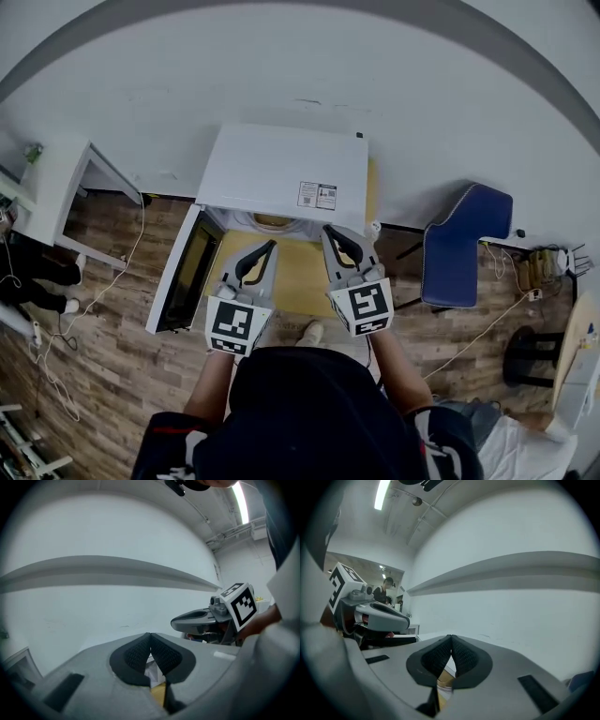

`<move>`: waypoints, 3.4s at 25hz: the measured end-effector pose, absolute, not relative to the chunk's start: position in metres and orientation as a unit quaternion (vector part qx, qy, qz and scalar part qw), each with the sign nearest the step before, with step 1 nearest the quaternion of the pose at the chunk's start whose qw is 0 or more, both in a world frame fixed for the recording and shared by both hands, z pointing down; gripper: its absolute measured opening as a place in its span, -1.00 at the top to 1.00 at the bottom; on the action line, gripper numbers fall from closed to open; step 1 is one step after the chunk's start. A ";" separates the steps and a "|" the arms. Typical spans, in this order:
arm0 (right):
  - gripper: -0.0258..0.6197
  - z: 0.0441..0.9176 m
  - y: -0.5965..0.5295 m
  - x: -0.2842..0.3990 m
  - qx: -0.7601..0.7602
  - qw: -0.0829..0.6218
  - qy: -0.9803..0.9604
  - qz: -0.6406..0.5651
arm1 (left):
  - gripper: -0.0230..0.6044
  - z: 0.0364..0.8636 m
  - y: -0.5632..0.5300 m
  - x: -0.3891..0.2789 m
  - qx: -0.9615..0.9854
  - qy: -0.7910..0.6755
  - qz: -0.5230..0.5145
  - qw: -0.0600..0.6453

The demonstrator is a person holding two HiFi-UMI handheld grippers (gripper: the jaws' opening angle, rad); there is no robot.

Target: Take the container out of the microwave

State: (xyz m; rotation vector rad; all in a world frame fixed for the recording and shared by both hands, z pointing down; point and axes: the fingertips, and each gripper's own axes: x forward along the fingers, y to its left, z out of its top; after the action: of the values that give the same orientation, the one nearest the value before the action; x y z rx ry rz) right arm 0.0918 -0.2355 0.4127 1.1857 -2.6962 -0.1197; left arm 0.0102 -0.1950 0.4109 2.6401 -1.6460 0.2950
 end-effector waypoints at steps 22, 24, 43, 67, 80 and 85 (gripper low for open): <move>0.90 0.435 -0.267 0.077 0.399 0.123 -0.908 -0.027 | 0.88 0.459 -0.228 -0.008 0.839 -0.524 0.143 0.035; 0.90 0.434 -0.268 0.076 0.413 0.128 -0.901 -0.029 | 0.88 0.469 -0.231 -0.010 0.850 -0.501 0.163 0.031; 0.90 0.446 -0.275 0.077 0.476 0.178 -0.860 -0.041 | 0.88 0.666 -0.268 -0.025 0.845 -0.296 0.444 0.032; 0.90 0.455 -0.285 0.090 0.494 0.192 -0.846 -0.050 | 0.58 0.721 -0.325 -0.038 0.778 -0.201 0.581 -0.129; 0.90 0.455 -0.280 0.090 0.490 0.189 -0.849 -0.051 | 0.77 0.717 -0.309 -0.039 0.758 -0.197 0.598 -0.171; 0.90 0.457 -0.277 0.091 0.489 0.186 -0.851 -0.053 | 0.78 0.711 -0.298 -0.040 0.755 -0.191 0.602 -0.177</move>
State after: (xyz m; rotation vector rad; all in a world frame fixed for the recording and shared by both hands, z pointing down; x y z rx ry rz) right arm 0.0913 -0.2772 0.4567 1.3766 -2.3952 -0.1503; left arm -0.0397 -0.2985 0.7105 2.6812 -0.6803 2.1397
